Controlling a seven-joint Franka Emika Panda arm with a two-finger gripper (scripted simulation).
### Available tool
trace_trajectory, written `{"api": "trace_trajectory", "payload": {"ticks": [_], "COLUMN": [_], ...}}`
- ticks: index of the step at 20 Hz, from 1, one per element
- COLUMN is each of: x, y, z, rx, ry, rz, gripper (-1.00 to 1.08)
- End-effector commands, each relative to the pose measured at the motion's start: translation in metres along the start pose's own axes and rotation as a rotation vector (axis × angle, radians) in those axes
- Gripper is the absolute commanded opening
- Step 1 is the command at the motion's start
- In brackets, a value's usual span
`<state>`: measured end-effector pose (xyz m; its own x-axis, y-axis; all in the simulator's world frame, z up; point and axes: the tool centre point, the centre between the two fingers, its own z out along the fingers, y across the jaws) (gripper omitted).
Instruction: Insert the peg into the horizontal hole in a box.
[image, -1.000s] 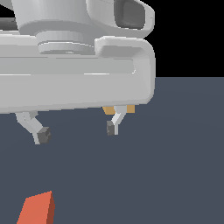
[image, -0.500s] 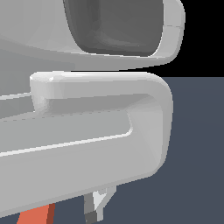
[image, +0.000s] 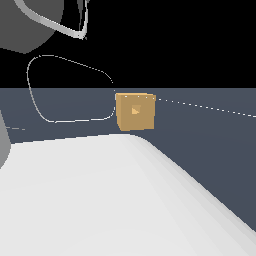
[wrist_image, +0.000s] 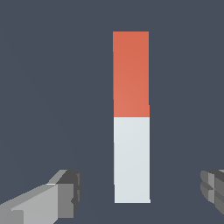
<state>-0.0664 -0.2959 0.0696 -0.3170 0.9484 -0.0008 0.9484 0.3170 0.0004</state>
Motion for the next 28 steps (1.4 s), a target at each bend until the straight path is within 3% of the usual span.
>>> {"api": "trace_trajectory", "payload": {"ticks": [1, 22, 23, 28], "x": [-0.005, -0.008, -0.008, -0.008], "y": [-0.001, -0.002, -0.002, -0.002], "z": [0.002, 0.053, 0.053, 0.053], "rx": [0.0, 0.0, 0.0, 0.0], "ry": [0.001, 0.001, 0.001, 0.001], "rz": [-0.006, -0.01, -0.01, -0.01], "gripper": [1.0, 1.0, -1.0, -1.0]}}
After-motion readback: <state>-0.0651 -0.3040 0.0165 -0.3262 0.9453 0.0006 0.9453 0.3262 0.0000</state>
